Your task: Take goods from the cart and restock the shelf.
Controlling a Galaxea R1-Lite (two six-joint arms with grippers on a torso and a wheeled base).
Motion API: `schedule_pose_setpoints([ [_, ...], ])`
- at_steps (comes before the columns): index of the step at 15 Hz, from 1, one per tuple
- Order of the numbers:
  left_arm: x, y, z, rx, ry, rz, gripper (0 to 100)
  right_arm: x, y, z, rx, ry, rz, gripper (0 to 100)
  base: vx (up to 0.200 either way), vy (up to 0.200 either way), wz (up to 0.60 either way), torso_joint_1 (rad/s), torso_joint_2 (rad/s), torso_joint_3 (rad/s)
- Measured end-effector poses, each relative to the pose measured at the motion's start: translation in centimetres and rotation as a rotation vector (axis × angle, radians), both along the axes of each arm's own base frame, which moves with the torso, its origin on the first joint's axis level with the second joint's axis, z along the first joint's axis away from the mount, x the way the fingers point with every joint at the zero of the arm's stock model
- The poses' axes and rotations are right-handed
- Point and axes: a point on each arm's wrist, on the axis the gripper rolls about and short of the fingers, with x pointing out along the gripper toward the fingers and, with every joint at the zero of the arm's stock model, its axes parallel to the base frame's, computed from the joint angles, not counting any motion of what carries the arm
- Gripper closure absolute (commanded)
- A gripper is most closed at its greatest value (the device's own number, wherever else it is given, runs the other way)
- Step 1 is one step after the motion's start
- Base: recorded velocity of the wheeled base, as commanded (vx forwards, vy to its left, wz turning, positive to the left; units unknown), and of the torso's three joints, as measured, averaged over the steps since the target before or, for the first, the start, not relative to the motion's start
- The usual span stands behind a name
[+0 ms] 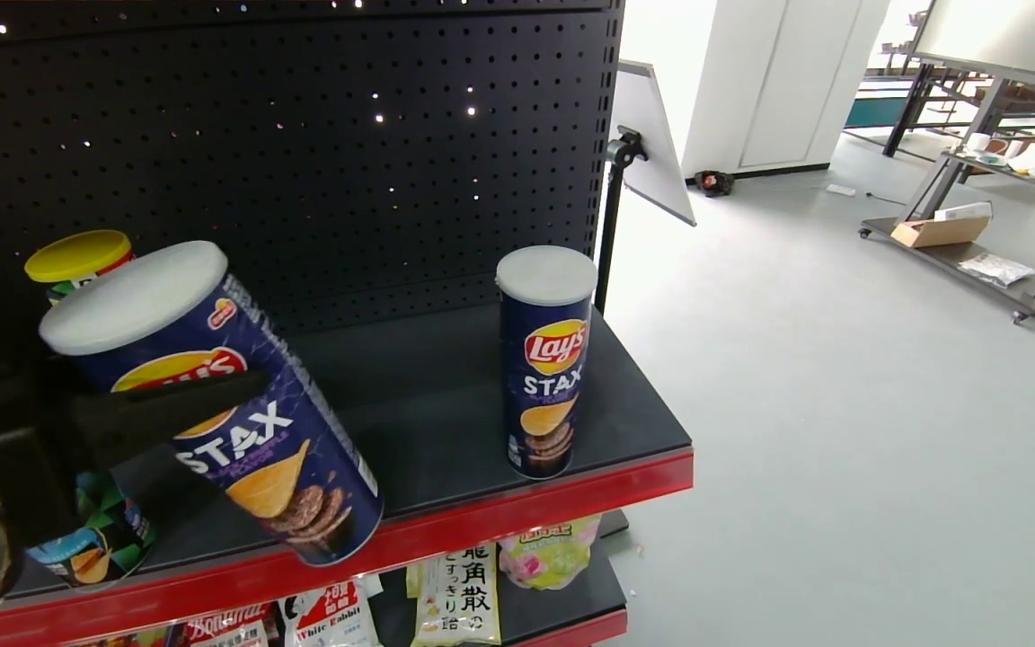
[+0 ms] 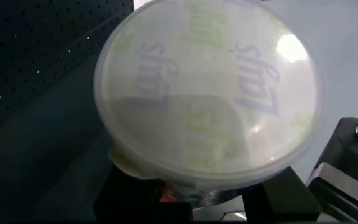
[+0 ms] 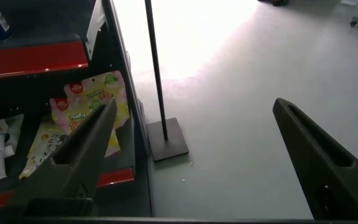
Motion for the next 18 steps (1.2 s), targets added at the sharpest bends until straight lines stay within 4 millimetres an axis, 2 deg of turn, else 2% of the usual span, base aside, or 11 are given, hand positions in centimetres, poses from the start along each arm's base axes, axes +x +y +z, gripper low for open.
schedule_pose_setpoints([
  [5,4.6,-1.3,0.1,0.048,0.009,-0.006,100,0.0,0.0,0.0,0.000,0.000,0.000,0,0.000,0.000,0.00,0.000,0.00,0.000],
  [11,11.2,-3.0,1.0,0.095,-0.035,-0.024,100,0.0,0.0,0.0,0.000,0.000,0.000,0,0.000,0.000,0.00,0.000,0.00,0.000],
  [18,18.2,-5.2,0.8,0.083,-0.104,-0.160,100,0.0,0.0,0.0,0.000,0.000,0.000,0,0.000,0.000,0.00,0.000,0.00,0.000],
])
